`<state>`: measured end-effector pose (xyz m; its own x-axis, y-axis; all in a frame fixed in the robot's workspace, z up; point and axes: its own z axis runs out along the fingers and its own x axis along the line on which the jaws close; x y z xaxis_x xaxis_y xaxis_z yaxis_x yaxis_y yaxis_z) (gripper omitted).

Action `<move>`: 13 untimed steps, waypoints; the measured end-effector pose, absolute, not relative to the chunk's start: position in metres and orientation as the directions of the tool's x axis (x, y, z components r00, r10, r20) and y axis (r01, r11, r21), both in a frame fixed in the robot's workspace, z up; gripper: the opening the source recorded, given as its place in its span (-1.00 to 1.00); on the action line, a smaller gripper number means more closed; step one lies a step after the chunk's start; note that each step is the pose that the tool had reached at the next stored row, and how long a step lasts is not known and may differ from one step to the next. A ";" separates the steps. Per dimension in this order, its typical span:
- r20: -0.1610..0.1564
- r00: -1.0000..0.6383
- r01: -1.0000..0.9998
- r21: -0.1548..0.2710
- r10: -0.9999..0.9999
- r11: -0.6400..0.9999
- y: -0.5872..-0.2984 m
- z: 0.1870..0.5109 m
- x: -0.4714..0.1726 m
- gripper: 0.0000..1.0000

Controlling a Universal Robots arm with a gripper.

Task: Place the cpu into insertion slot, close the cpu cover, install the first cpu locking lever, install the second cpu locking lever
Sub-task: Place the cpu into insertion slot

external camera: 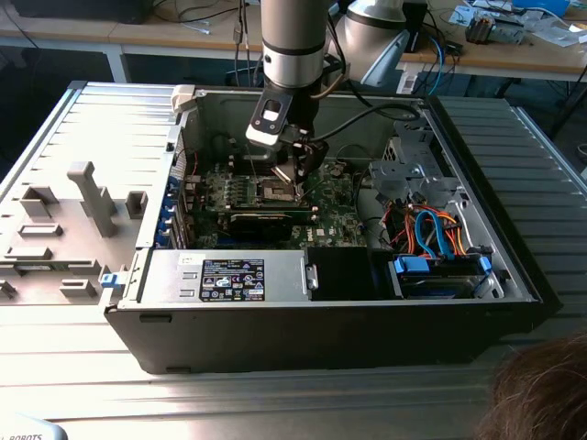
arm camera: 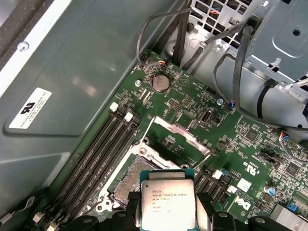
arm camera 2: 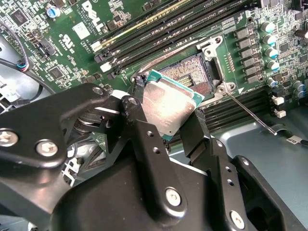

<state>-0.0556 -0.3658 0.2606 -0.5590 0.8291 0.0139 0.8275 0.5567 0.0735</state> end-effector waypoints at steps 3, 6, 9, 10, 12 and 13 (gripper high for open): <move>0.014 -0.555 0.830 0.074 0.832 0.552 -0.366 0.260 -0.056 0.09; 0.014 -0.550 0.833 0.074 0.835 0.548 -0.366 0.260 -0.056 0.09; 0.014 -0.546 0.836 0.074 0.838 0.544 -0.366 0.260 -0.056 0.09; 0.014 -0.545 0.837 0.074 0.838 0.543 -0.366 0.260 -0.056 0.09; 0.014 -0.541 0.839 0.074 0.841 0.539 -0.366 0.260 -0.056 0.09; 0.014 -0.540 0.840 0.074 0.842 0.538 -0.366 0.260 -0.056 0.09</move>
<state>-0.0556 -0.3658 0.2601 -0.5400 0.8415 0.0139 0.8399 0.5378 0.0735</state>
